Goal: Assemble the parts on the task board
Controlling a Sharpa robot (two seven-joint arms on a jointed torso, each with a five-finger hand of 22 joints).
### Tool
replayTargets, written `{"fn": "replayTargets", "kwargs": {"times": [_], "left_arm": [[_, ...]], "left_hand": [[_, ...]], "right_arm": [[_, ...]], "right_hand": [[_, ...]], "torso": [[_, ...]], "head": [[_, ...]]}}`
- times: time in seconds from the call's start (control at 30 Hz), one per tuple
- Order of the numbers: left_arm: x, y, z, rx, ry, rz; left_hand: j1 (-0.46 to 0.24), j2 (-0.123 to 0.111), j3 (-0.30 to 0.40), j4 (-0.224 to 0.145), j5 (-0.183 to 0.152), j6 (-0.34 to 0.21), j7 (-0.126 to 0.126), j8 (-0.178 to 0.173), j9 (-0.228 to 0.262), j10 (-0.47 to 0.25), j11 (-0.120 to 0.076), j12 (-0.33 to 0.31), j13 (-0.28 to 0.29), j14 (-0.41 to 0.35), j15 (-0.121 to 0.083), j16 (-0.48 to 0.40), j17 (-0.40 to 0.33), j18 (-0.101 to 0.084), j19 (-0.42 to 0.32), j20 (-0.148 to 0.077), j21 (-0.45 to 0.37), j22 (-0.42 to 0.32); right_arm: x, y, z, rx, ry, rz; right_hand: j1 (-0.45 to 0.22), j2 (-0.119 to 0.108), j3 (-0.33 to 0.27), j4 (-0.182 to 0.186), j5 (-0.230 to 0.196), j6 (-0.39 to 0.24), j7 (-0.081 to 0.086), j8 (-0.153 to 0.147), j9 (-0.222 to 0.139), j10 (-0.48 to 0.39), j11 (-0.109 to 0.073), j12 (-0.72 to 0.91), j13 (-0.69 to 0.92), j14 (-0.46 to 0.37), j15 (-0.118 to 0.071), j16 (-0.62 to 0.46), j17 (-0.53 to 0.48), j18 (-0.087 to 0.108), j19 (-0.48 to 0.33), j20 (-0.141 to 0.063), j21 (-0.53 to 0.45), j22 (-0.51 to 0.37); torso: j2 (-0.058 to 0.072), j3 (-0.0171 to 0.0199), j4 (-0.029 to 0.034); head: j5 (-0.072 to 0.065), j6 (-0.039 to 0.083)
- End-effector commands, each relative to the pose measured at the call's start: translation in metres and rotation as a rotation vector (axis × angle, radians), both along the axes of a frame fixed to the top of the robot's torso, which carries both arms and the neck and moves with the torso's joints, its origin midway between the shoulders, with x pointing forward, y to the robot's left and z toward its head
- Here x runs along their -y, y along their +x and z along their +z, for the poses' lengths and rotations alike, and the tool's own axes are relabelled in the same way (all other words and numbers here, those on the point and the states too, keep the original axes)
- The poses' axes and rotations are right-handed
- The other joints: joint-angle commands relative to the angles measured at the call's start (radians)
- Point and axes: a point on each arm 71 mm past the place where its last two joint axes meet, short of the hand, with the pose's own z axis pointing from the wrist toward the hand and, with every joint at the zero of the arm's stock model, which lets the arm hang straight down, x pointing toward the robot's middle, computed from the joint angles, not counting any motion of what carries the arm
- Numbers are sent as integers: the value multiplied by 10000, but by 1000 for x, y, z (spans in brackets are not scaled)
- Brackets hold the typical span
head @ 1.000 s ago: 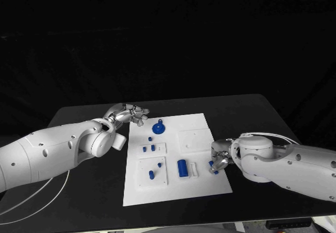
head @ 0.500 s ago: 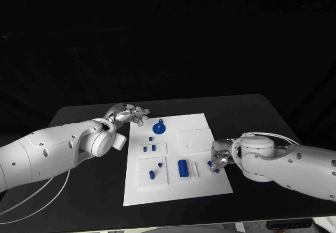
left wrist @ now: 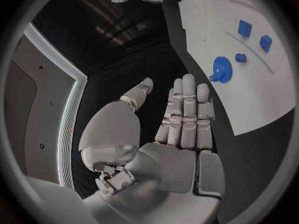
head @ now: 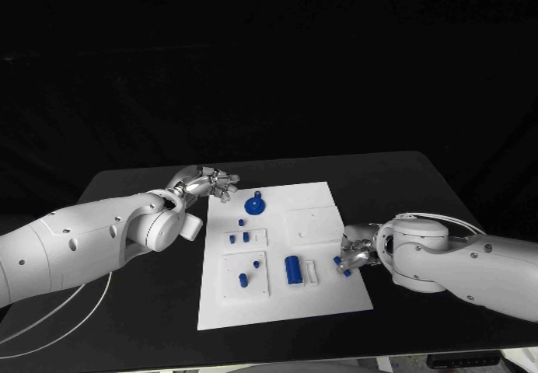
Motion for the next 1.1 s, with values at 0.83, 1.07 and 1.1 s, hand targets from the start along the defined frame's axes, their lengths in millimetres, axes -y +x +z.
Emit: {"fn": "replayTargets", "kwargs": {"times": [0.83, 1.07, 1.1], "left_arm": [[2, -1, 1, 18, -16, -170], [2, -1, 2, 26, -10, -191], [3, -1, 2, 27, -11, -190]], "left_hand": [[-55, 60, -30, -3, 17, -80, -16, 38, -19, -58, 42, -32, -16, 80, 18, -77, 38, 153, 54, -2, -70, 33], [-54, 63, -30, -2, 18, -79, -16, 39, -20, -58, 42, -32, -16, 82, 17, -81, 45, 153, 55, -2, -72, 36], [-54, 62, -30, -3, 18, -80, -16, 39, -20, -58, 42, -32, -16, 82, 17, -82, 46, 153, 55, -2, -73, 37]], "right_arm": [[-26, -11, 0, -1761, 2313, -1299], [-31, -10, -1, -1850, 2364, -1249], [-32, -11, -1, -1863, 2364, -1222]], "right_hand": [[13, 140, -307, -69, 86, 93, 51, 99, -3887, 70, -40, 41, -25, 28, -107, -45, -26, 606, 94, -24, 42, 128], [-53, 128, -418, -59, 168, 89, 46, 102, -3901, 47, -45, 33, -27, 23, -114, -53, -32, 606, 86, -38, 29, 122], [-46, 148, -425, -66, 189, 89, 45, 103, -3904, 43, -48, 32, -27, 22, -116, -54, -33, 606, 84, -42, 26, 121]], "torso": [[0, 6, -3], [7, 7, 0], [8, 4, 0]], "head": [[112, -29], [128, -35], [137, -33]]}}
